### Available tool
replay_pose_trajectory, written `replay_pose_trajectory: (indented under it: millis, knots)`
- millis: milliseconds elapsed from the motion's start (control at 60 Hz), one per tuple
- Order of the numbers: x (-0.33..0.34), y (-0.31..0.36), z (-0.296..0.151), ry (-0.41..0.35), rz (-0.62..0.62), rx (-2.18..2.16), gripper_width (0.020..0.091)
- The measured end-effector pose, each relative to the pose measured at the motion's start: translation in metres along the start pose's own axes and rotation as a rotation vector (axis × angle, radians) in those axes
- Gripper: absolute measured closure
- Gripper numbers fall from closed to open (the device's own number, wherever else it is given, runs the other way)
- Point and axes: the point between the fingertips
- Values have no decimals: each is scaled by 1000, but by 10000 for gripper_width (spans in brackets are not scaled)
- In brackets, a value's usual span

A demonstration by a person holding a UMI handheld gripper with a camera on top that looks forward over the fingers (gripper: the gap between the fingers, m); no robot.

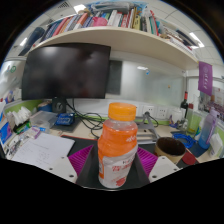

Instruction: Pour water

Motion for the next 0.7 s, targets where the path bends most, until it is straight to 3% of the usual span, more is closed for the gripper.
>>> replay_pose_trajectory:
  millis: [50, 83, 250, 450, 700]
  knots:
    - [-2, -2, -3, -29, 21, -3, 413]
    - [-2, -6, -6, -49, 40, -7, 532]
    - [-5, -5, -10, -133, 38, -39, 586]
    - [-8, -1, -11, -137, 0, -48, 703]
    - [-1, 18, -26, -119, -126, -42, 715]
Point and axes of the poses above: the point between the fingertips, and its own axes, seen from behind it with the camera up: y to the left, z down, x backward, against the way the camera looks, and after that the axes turned 13 degrees about x, right-handed
